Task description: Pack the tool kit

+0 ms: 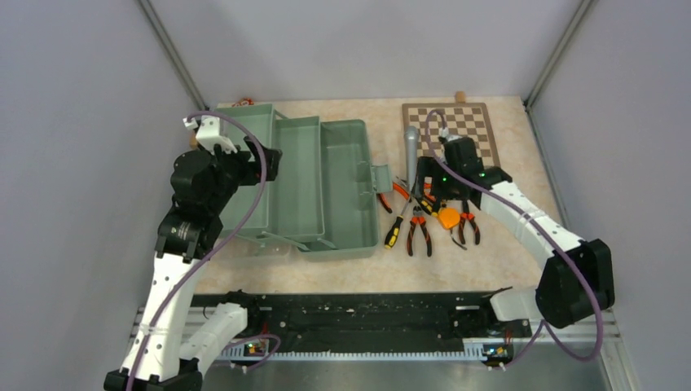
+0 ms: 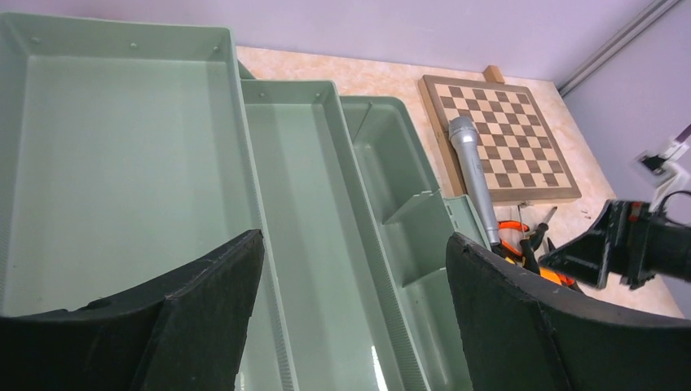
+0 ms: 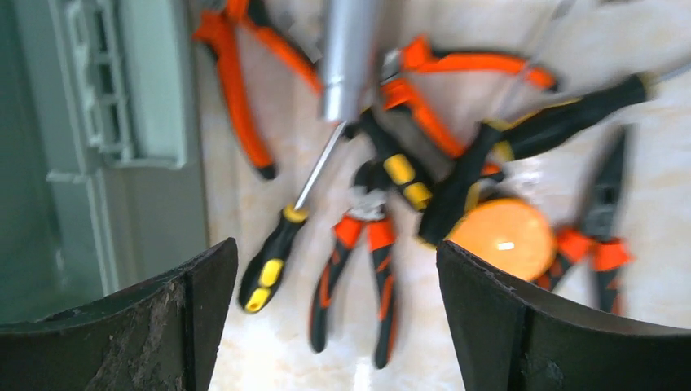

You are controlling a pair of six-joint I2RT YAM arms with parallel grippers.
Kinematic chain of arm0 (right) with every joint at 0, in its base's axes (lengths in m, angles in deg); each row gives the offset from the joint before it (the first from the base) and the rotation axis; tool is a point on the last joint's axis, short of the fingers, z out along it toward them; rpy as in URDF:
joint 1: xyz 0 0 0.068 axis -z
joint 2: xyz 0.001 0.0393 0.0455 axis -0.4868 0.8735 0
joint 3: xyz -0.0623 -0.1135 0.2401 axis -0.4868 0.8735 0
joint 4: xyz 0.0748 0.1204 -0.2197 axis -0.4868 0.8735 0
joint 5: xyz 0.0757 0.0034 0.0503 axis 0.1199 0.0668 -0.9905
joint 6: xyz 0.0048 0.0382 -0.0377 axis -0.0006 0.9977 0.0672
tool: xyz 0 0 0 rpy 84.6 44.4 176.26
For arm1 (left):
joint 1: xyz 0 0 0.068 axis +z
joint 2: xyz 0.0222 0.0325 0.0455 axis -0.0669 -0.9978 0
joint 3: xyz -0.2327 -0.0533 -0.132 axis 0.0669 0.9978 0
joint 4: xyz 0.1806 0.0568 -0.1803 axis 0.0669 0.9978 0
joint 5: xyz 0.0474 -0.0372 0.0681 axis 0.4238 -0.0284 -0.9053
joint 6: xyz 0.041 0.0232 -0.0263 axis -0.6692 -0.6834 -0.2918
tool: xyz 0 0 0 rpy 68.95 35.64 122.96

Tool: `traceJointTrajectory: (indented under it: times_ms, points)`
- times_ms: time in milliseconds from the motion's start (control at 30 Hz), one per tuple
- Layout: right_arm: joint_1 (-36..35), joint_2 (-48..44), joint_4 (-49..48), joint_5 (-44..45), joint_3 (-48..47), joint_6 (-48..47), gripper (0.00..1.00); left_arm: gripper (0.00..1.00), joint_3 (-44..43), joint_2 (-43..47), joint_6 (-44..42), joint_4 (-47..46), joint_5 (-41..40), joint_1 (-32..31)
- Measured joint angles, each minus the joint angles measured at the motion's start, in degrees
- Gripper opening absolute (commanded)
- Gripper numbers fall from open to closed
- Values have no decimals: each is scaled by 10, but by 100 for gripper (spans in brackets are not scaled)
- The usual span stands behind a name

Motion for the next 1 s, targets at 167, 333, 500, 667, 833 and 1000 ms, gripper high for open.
traceJointTrajectory:
  times_ms: [167,333,500,667,833,1000]
  points:
    - [-78,0,-32,-36,48,52,87,87,1,-1,0,0,0,-8]
    - [-135,1,-71,-58,60,102,85,86,1,-1,-1,0,-3,-21]
    - [-169,28,-116,-74,58,129,83,86,1,-1,-3,0,-7,-25]
    - [-198,93,-142,-87,34,140,82,86,1,-1,-4,0,-11,-25]
    - [-226,138,-162,-99,-9,142,82,86,1,-1,-4,0,-11,-25]
    - [-238,161,-155,-95,-41,150,82,86,1,-1,-4,0,-11,-25]
